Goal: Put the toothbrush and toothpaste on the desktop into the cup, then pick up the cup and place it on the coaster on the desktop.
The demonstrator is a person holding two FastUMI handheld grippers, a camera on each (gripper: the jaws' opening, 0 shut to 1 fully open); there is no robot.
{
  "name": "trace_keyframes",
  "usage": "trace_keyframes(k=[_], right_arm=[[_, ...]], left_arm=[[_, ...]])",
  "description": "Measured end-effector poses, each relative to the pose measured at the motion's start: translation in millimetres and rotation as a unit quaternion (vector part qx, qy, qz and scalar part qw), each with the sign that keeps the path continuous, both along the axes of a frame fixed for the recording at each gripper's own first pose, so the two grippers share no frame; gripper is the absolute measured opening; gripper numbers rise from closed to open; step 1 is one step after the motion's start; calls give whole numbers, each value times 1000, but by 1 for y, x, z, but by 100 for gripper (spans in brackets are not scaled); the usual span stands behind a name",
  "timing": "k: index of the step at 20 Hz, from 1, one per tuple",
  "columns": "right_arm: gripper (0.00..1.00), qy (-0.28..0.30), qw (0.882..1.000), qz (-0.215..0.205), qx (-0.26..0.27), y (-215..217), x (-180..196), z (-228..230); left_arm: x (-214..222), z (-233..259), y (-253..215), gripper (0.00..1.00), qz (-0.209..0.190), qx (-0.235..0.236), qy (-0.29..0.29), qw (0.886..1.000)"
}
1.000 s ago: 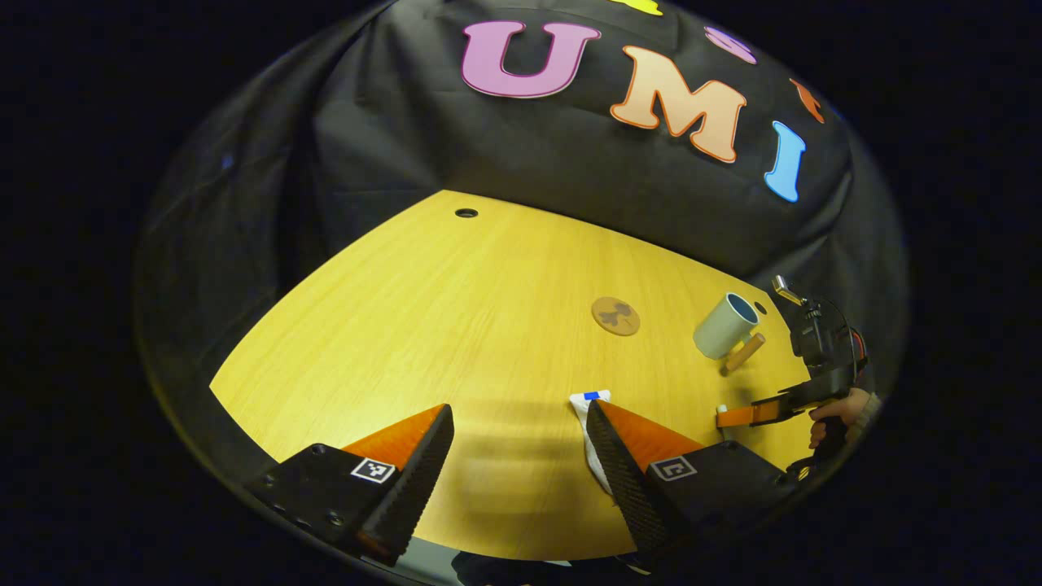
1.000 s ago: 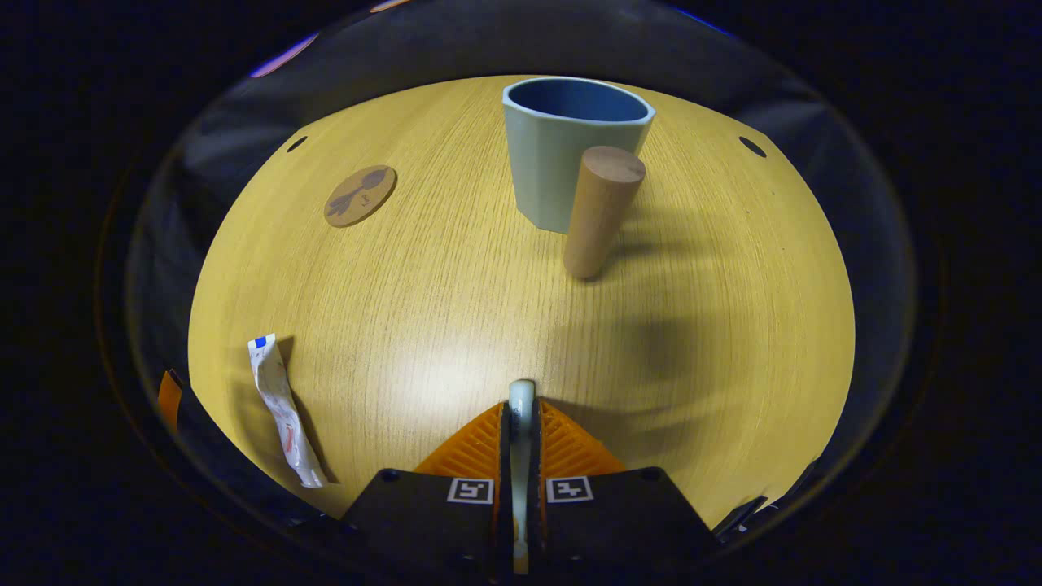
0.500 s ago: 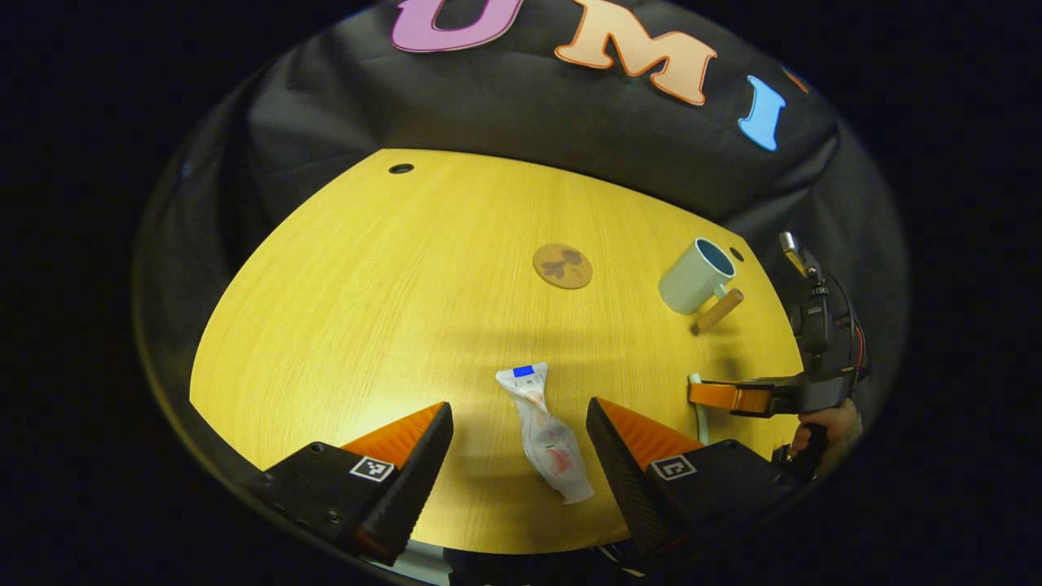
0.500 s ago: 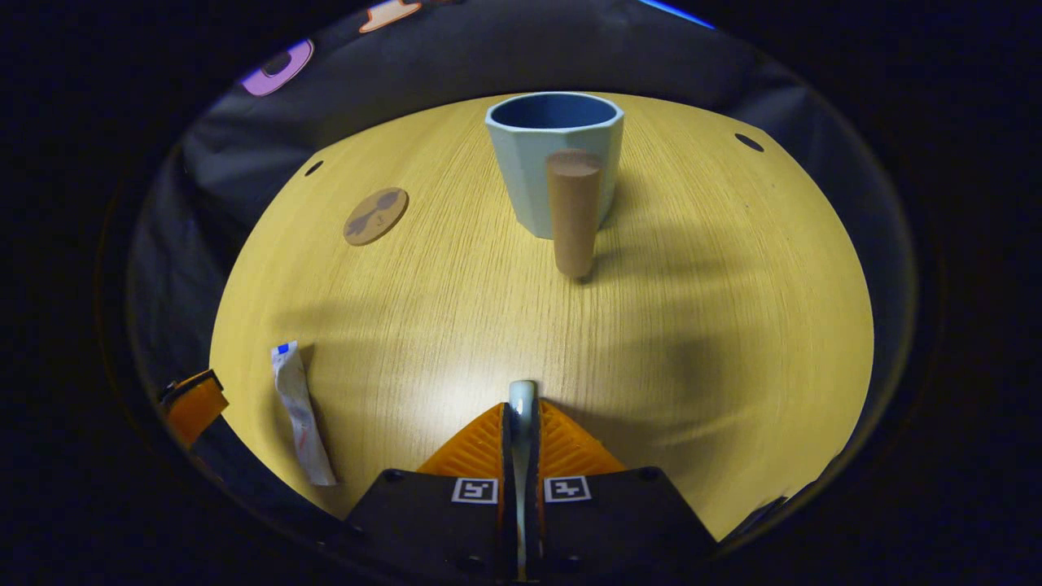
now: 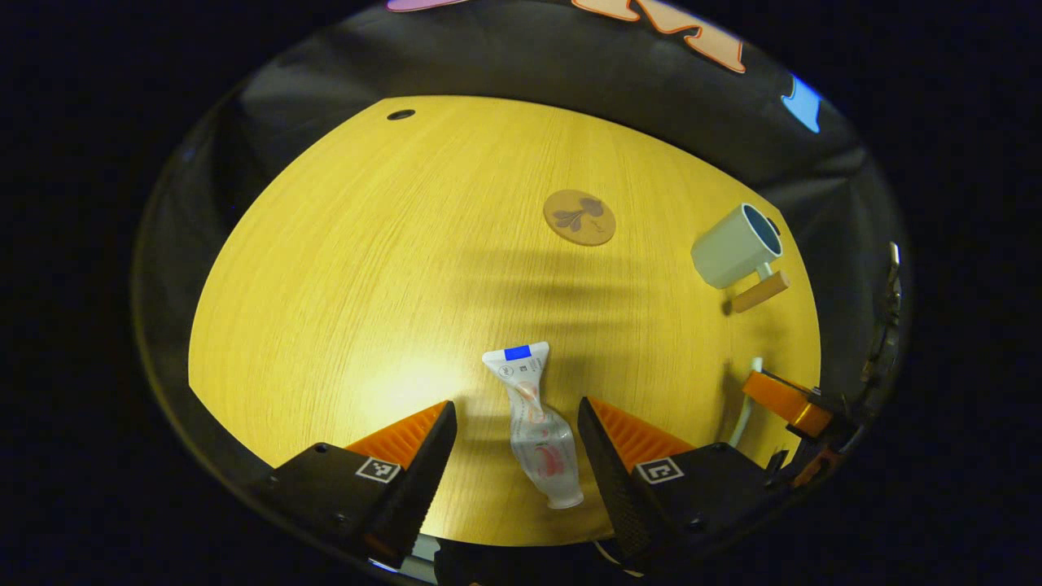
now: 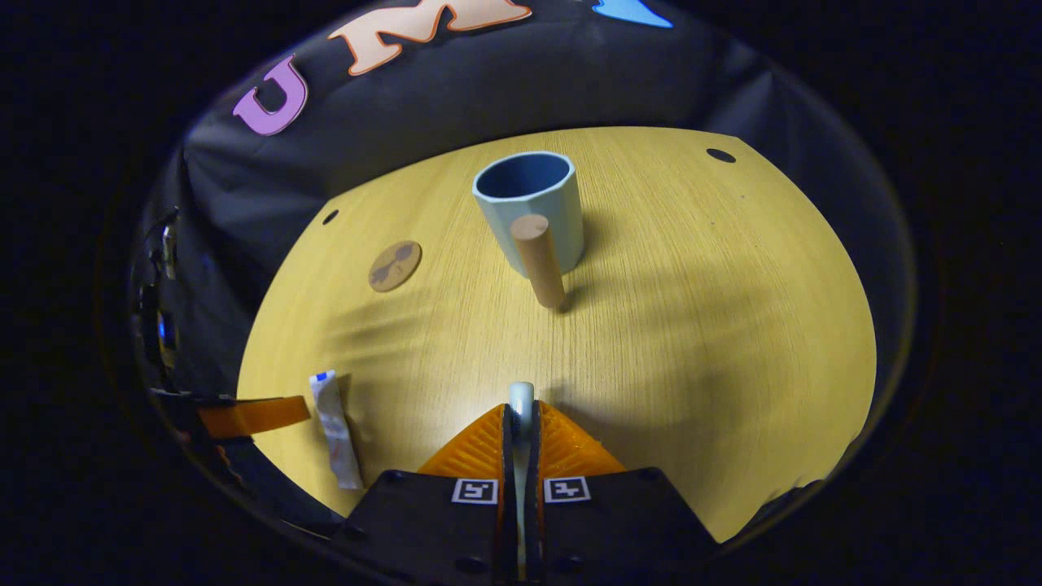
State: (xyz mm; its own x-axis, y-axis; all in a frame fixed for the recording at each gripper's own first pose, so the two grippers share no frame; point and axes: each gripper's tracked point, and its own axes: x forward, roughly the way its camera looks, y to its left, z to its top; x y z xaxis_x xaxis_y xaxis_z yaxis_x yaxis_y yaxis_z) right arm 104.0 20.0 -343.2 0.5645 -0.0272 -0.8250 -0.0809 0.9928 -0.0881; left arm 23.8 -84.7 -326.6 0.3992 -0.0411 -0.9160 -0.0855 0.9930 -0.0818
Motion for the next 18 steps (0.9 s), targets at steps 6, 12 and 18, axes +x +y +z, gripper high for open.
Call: trace_keyframes(k=[6,12,18], right_arm=[[6,-37,998,11,45,17,-5,37],[6,-73,995,14,60,17,4,59],[6,-120,991,24,48,7,22,83]], left_arm=[[3,-17,1,74,14,8,45,999],[7,-31,-5,51,6,13,82,997],[3,-44,-9,39,7,11,109,994]])
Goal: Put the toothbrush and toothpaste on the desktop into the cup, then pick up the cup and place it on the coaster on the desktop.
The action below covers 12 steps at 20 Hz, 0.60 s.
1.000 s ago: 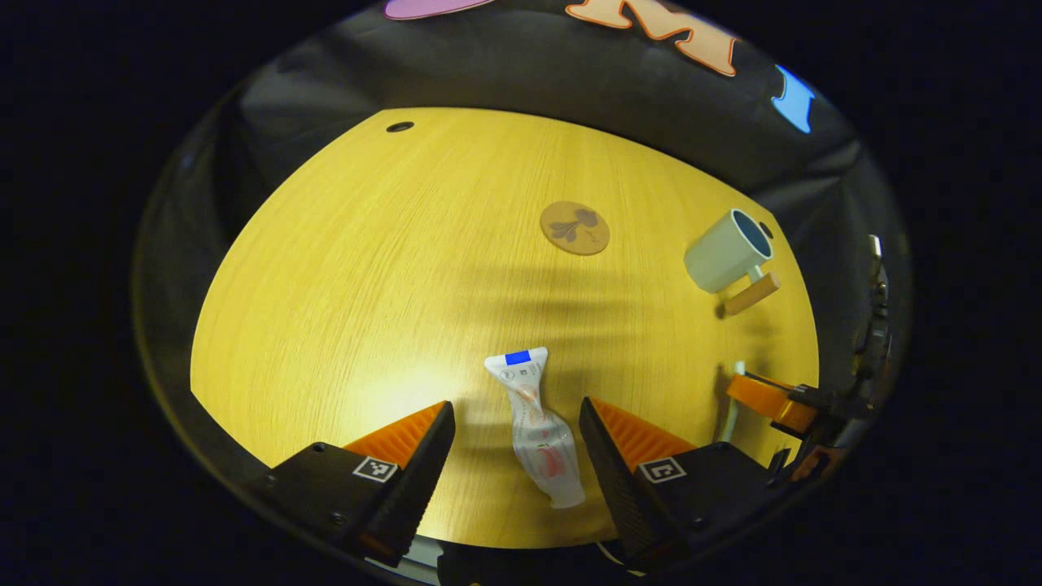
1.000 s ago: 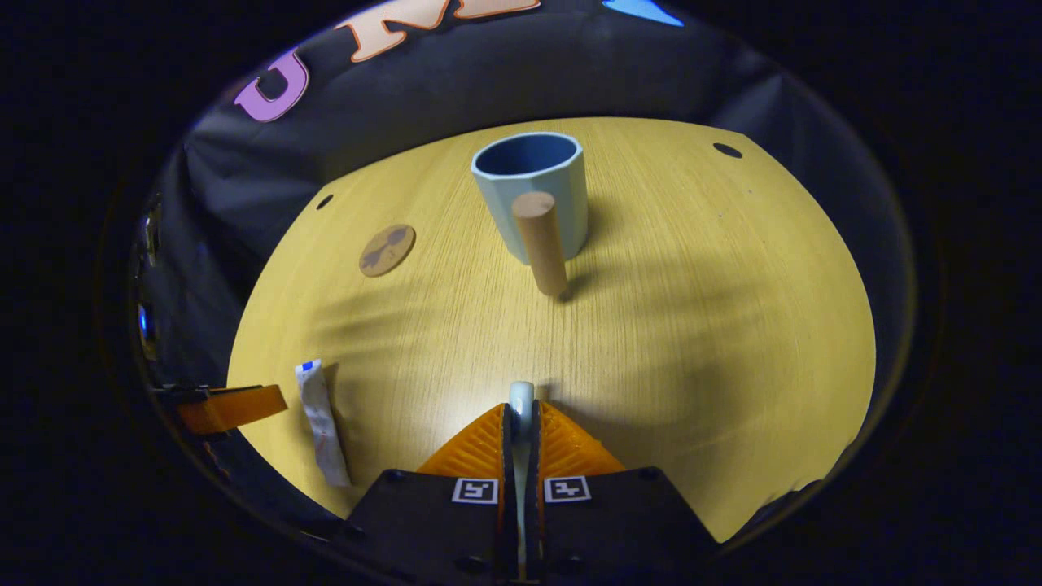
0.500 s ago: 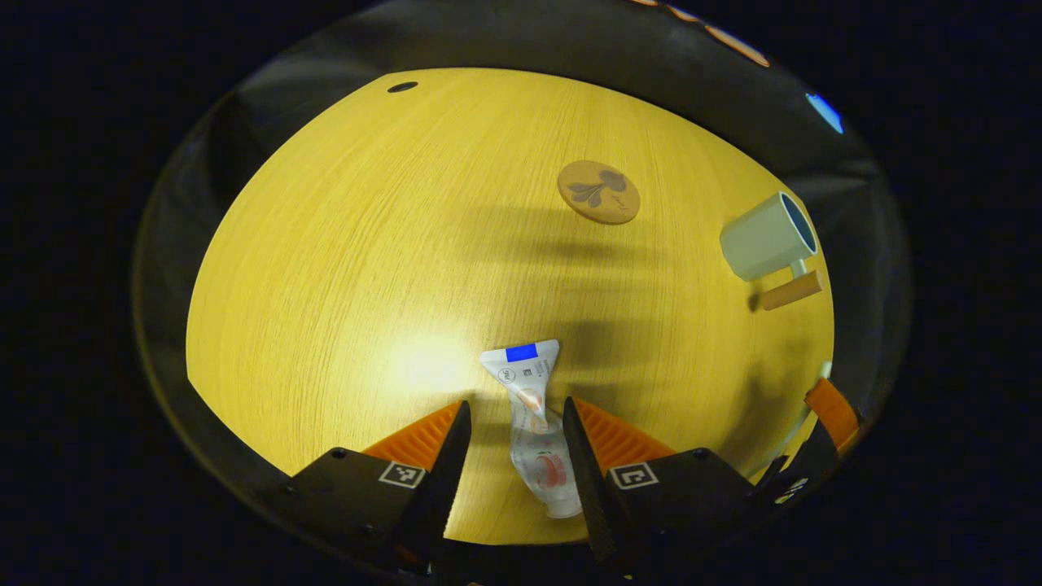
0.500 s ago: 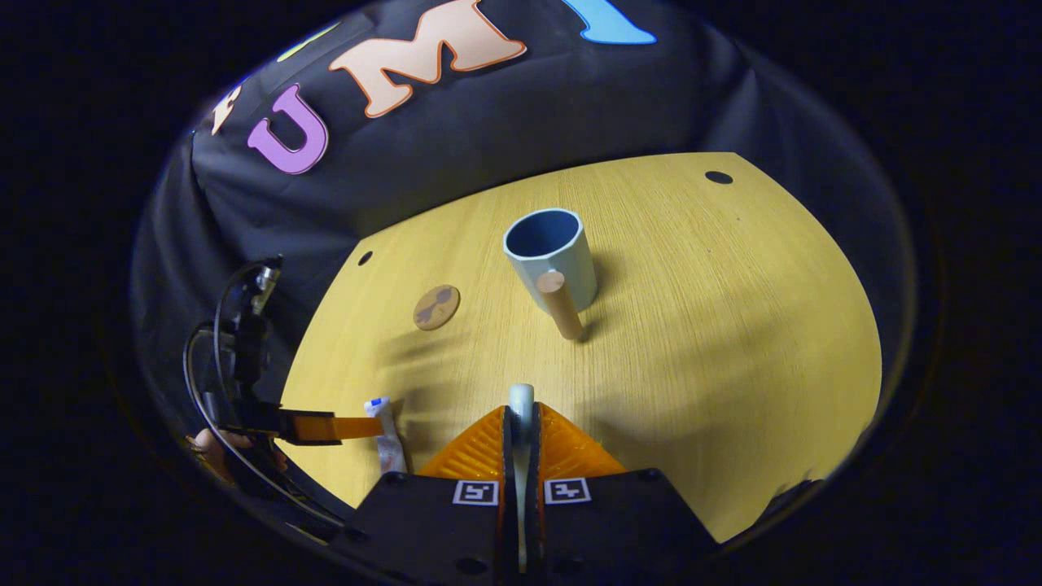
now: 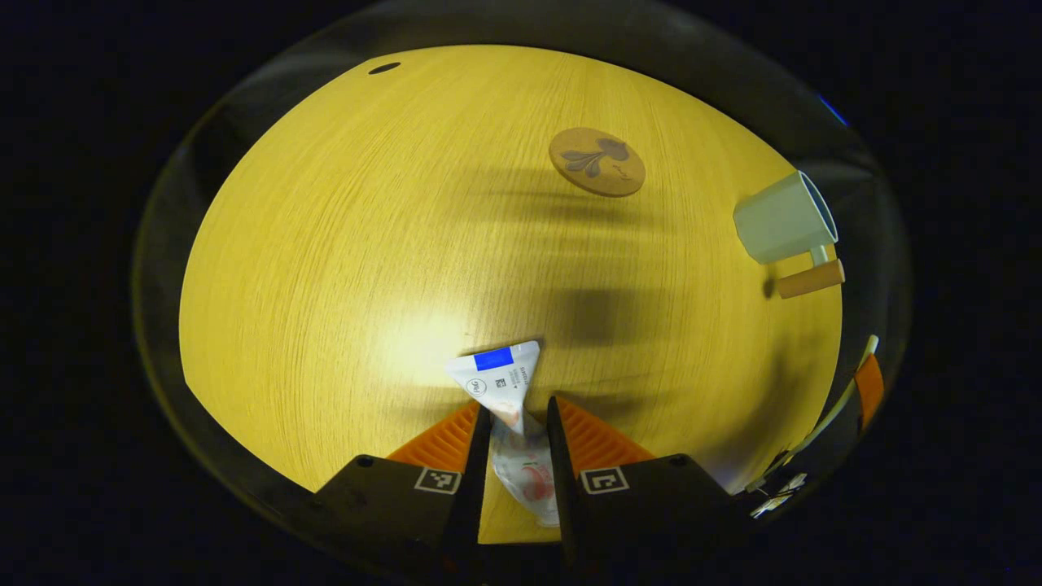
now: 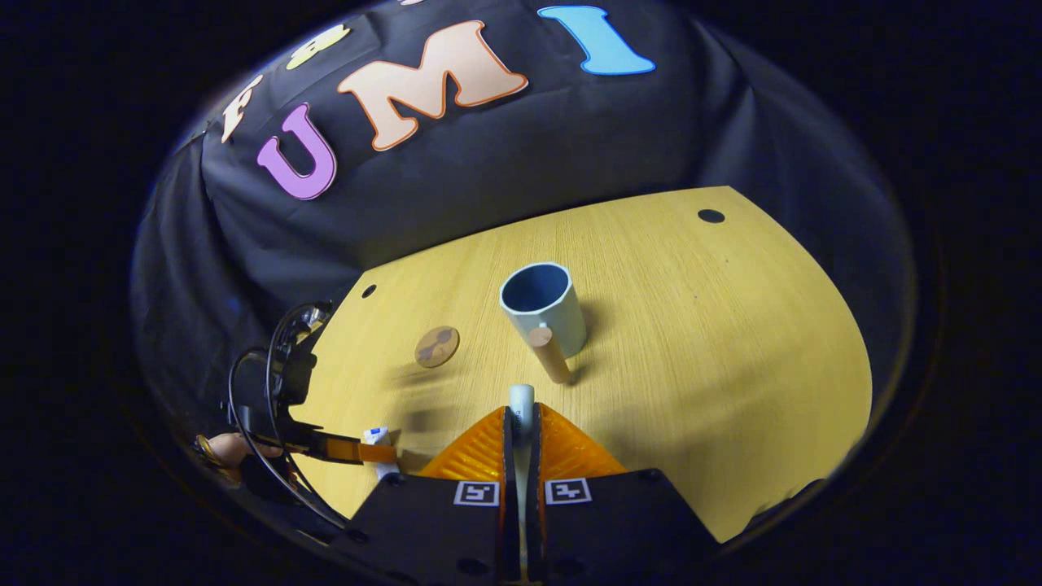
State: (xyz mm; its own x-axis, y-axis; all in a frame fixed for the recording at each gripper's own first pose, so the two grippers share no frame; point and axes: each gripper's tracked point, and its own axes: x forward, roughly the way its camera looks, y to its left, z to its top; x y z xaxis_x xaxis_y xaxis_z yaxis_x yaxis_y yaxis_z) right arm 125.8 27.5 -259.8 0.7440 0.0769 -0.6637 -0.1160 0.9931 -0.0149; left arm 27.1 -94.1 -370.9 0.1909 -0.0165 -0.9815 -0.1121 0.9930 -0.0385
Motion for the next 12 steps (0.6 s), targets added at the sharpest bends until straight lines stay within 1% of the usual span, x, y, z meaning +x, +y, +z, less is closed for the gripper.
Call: trace_keyframes(k=[1,3,4,5,6,7,9,10,11,12], right_arm=[[6,-7,1000,3,-2,-1,3,5],[6,-21,1000,7,-5,-4,10,13],[6,-26,1000,7,-2,-4,14,16],[6,-30,1000,8,3,-4,17,20],[6,-35,999,11,3,-5,21,24],[6,-43,999,12,-5,-8,26,28],[6,-56,998,14,-22,-13,36,35],[6,-63,998,16,-26,-13,40,40],[6,-69,997,19,-28,-12,44,45],[6,-75,996,22,-30,-11,48,50]], left_arm=[[2,2,4,39,-3,3,-3,1000],[3,1,7,36,-3,6,-2,1000],[3,-1,8,32,-2,7,-2,1000],[2,0,10,30,-3,9,0,1000],[4,-1,11,24,-4,9,-1,1000],[4,1,10,22,-8,7,-3,1000],[6,4,3,17,-19,-20,-23,999],[8,6,1,13,-18,-39,-34,999],[9,8,-1,11,-12,-51,-42,998],[11,10,0,7,-2,-59,-49,997]])
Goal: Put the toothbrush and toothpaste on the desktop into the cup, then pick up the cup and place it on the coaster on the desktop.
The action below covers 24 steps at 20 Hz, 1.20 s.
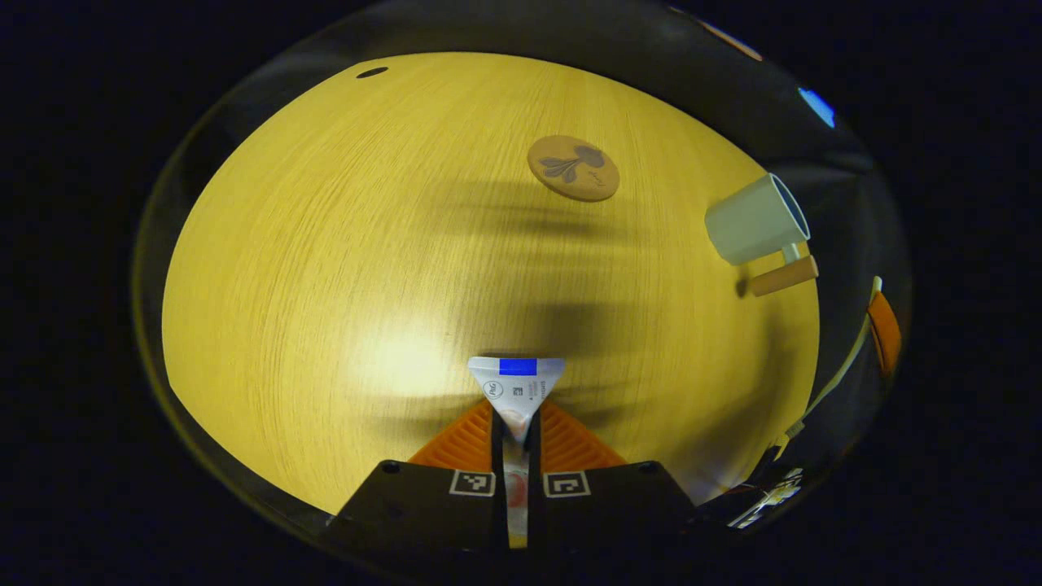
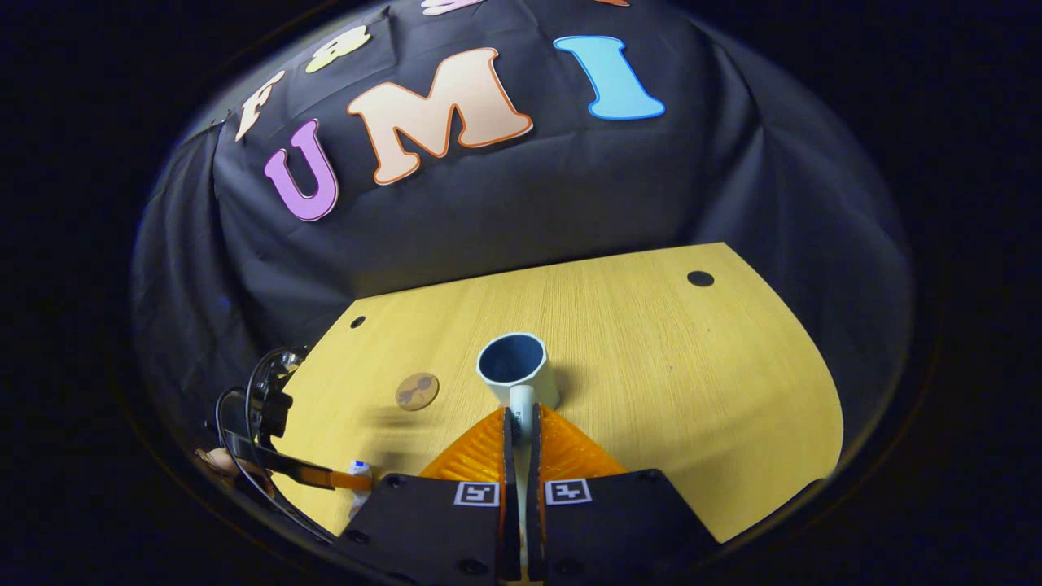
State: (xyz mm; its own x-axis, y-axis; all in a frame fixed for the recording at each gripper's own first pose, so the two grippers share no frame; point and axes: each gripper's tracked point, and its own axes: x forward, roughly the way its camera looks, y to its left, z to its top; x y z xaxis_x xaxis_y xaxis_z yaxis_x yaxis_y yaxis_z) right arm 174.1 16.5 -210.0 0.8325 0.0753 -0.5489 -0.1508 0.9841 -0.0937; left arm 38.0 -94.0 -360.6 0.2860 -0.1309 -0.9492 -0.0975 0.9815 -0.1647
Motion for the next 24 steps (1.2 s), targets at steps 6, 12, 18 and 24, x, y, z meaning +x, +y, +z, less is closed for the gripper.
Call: trace_keyframes(k=[6,12,18,24], right_arm=[[6,-53,999,11,2,8,31,36],[6,-125,991,42,34,30,69,84],[6,-208,970,70,102,53,117,130],[6,-251,955,104,122,69,143,120]], left_arm=[[12,15,-4,5,-5,-26,-56,998],[55,53,-25,5,-41,-45,-142,988],[84,104,-47,5,-49,-65,-260,962],[126,153,-64,5,-52,-90,-380,919]])
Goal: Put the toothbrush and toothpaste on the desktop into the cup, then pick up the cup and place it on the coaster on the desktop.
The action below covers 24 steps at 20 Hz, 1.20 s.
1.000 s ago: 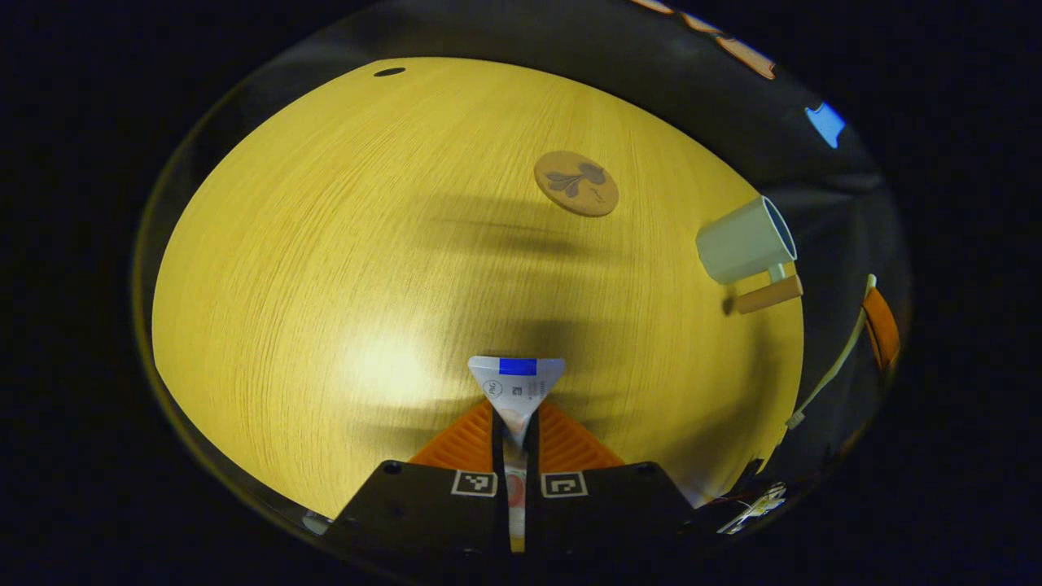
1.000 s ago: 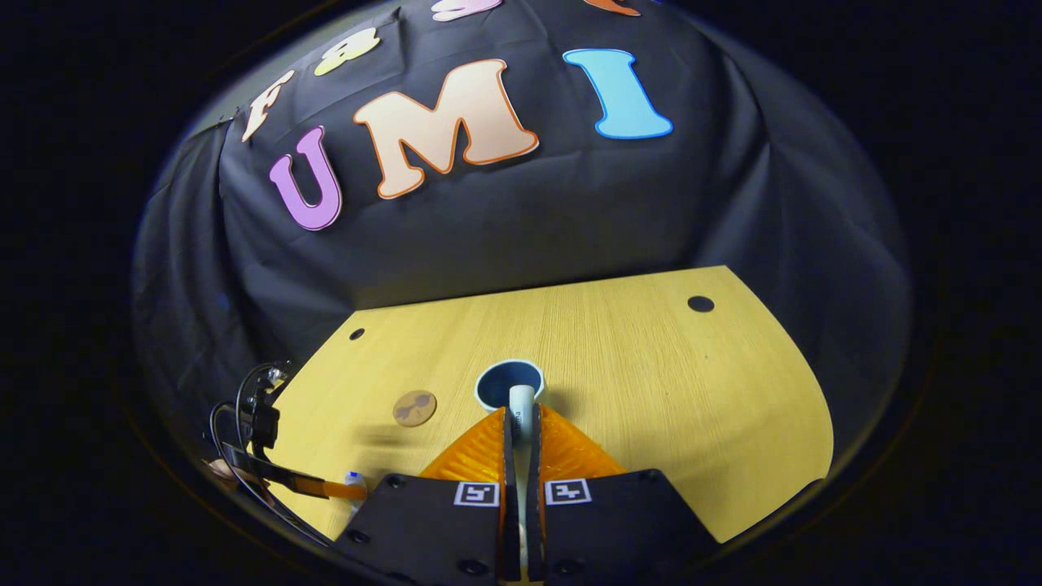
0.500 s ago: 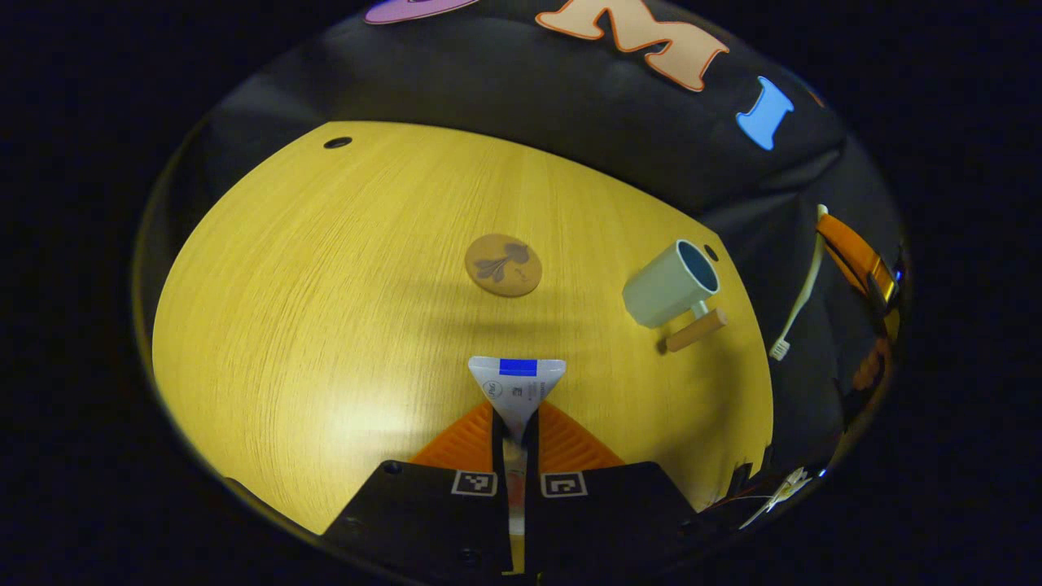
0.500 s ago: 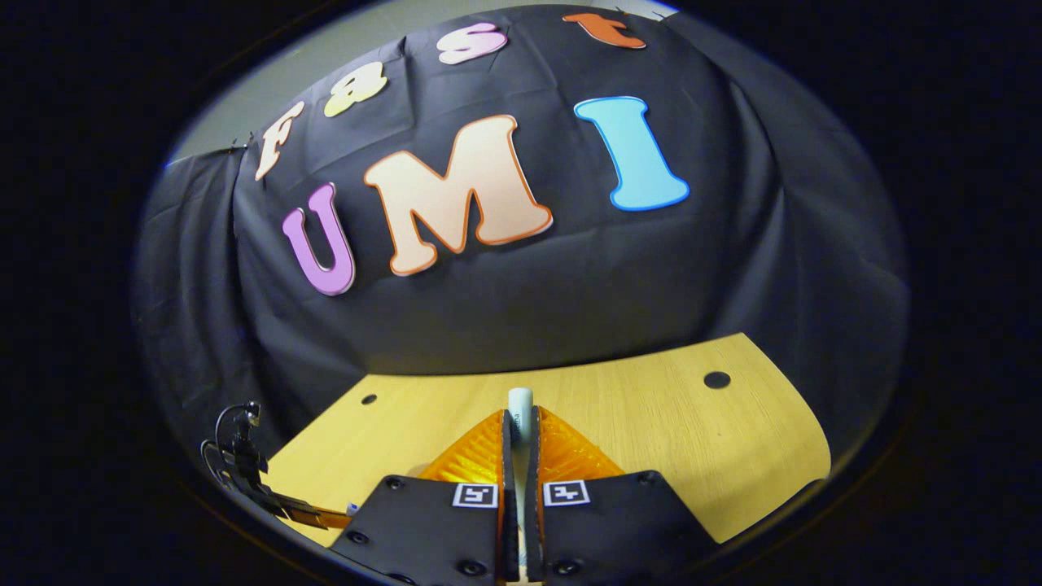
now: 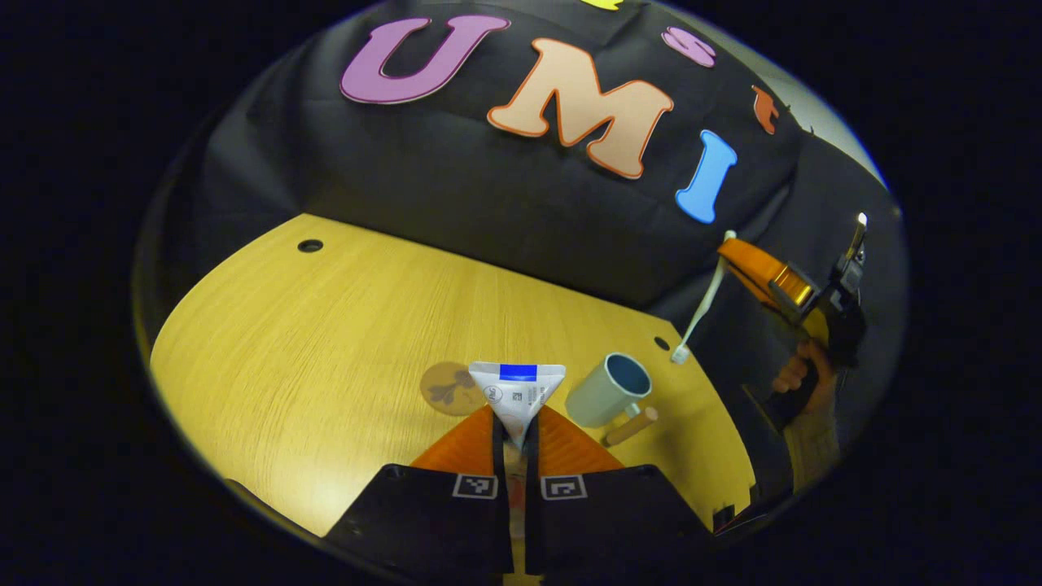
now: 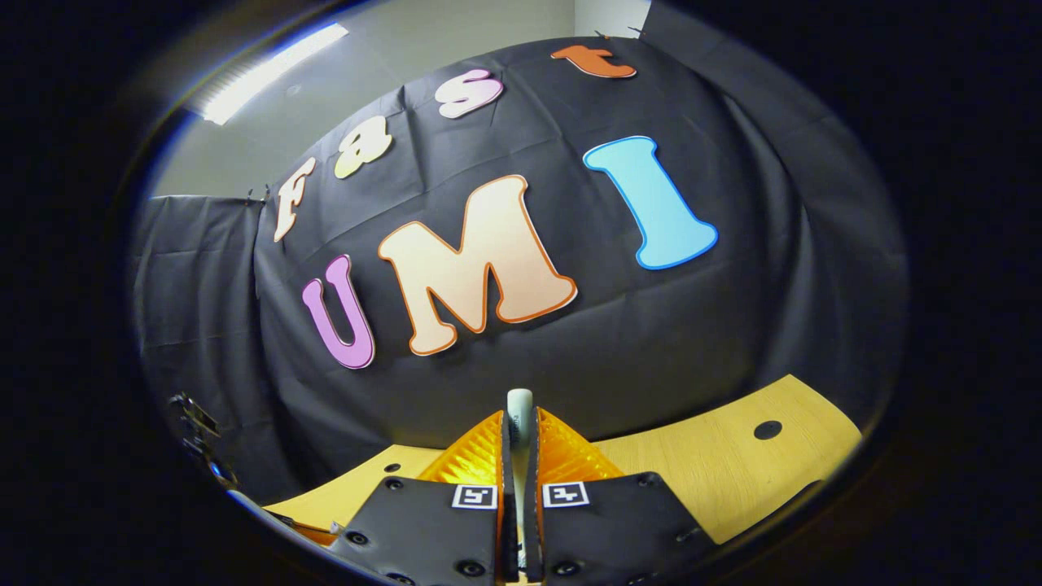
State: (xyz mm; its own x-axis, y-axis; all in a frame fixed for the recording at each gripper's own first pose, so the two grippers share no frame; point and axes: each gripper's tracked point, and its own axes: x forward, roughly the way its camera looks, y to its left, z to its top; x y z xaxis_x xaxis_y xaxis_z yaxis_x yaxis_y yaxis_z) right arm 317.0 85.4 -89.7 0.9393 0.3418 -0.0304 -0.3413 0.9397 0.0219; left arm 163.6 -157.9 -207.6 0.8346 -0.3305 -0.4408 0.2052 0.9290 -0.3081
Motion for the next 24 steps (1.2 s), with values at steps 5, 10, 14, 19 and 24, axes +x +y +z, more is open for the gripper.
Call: trace_keyframes(k=[5,10,14,19,24], right_arm=[[6,-11,1000,8,-9,-5,7,-36],[6,-7,1000,-4,-21,-26,5,-72],[6,-13,1000,3,-27,-29,0,-89],[8,-27,999,-7,-31,-37,-7,-103],[10,-38,999,-10,-22,-42,-22,-97]], left_arm=[[34,23,-20,5,-22,-42,-68,997],[76,41,-39,5,-48,-53,-148,986],[99,56,-65,2,-65,-99,-189,975],[112,69,-98,4,-95,-121,-220,963],[116,66,-113,4,-113,-127,-220,960]])
